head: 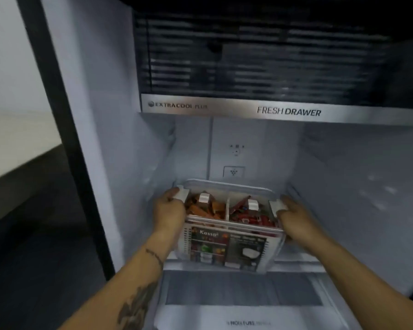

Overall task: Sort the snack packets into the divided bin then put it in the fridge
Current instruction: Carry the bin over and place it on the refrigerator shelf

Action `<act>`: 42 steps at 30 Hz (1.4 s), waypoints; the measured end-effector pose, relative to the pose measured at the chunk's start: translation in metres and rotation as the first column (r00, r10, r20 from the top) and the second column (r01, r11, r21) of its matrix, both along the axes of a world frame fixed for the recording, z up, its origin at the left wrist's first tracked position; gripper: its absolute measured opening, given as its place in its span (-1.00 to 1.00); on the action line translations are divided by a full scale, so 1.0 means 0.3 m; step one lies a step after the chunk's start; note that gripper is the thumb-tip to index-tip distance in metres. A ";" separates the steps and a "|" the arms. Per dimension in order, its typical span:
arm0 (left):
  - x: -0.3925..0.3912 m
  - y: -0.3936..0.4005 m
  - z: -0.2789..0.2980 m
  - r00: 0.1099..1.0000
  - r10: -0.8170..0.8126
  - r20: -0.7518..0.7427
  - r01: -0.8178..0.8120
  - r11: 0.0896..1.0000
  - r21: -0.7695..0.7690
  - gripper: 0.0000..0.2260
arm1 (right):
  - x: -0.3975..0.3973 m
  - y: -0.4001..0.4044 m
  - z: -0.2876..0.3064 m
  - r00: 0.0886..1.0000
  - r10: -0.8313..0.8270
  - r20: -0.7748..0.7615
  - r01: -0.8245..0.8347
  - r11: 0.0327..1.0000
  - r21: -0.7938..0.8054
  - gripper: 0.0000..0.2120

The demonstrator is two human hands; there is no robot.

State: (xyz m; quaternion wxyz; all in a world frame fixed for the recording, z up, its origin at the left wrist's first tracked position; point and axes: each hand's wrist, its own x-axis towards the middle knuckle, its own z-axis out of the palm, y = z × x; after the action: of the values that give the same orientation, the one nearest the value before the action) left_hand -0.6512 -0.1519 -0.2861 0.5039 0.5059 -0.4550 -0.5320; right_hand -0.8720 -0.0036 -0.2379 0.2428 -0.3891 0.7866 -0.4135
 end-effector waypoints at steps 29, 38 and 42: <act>0.007 -0.073 -0.231 0.765 0.413 0.494 0.199 0.578 -0.792 -0.61 | 0.087 -0.180 -0.410 0.480 -0.092 -0.872 -0.309 0.913 -0.267 -0.47; 0.008 -0.085 -0.403 0.404 0.531 0.745 0.594 0.467 -0.655 -0.08 | 0.037 -0.236 -0.541 0.311 0.062 -0.948 -0.248 0.969 -0.018 0.01; -0.010 -0.149 -0.368 0.285 0.510 0.812 0.652 0.517 -0.554 -0.02 | 0.019 -0.310 -0.478 0.299 0.238 -0.924 -0.123 0.970 0.210 0.08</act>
State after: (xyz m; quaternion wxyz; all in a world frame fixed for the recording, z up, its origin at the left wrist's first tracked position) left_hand -0.6543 -0.1966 -0.3964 0.2667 0.3670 -0.8773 0.1569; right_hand -0.8663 -0.0967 -0.3814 -0.1964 -0.6297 0.7505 -0.0403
